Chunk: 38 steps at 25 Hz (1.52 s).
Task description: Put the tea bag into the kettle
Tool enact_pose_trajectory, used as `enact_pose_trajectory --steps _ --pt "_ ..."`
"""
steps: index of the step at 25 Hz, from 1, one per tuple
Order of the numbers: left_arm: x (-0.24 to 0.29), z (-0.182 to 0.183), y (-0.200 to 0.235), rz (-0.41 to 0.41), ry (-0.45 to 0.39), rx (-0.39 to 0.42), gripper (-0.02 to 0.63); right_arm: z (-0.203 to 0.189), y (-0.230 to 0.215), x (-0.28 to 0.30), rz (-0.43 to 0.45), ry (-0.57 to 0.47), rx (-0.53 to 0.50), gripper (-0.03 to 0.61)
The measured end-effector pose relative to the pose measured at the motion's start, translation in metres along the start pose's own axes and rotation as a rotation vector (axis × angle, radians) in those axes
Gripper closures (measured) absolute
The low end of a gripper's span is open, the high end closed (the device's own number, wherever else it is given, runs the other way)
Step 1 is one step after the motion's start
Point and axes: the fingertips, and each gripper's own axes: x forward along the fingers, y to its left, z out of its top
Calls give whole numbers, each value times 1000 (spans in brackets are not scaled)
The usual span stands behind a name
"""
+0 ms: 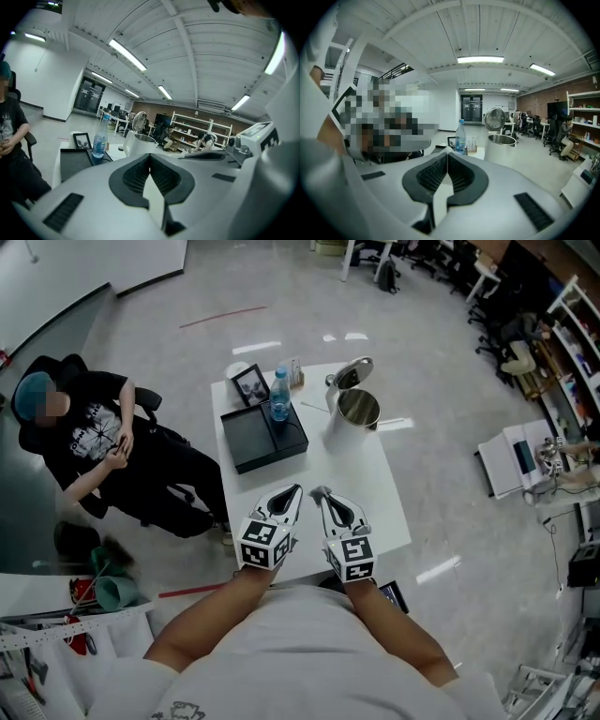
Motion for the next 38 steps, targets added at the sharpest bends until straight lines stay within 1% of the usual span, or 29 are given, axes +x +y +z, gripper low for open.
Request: enact_pose_trajectory --steps 4,8,13,16,20,24,27,31,34,38 --pt "31 2 -27 37 -12 -5 603 2 -43 -11 33 -9 -18 566" --pt "66 7 -53 75 -31 -11 603 5 -82 -14 93 -9 -38 566" --pt "106 18 -78 147 -69 -23 603 12 -131 -20 161 -24 -70 566" --pt "121 19 -91 186 -81 -26 603 8 -150 -24 205 -19 -72 566" --pt "135 11 -100 224 -52 -38 603 -1 -162 -25 258 -7 -45 566" --pt "138 5 -103 241 -24 -24 603 -9 -165 -25 280 2 -16 566" --pt "139 1 -99 254 -13 -40 603 -14 -164 -21 287 19 0 566" --pt "145 -1 -88 240 3 -42 603 -13 -164 -11 266 18 -7 566" --pt "152 -2 -77 219 19 -53 603 -9 -167 2 243 21 11 566" --pt "165 16 -64 193 12 -7 603 7 -176 21 209 11 18 566"
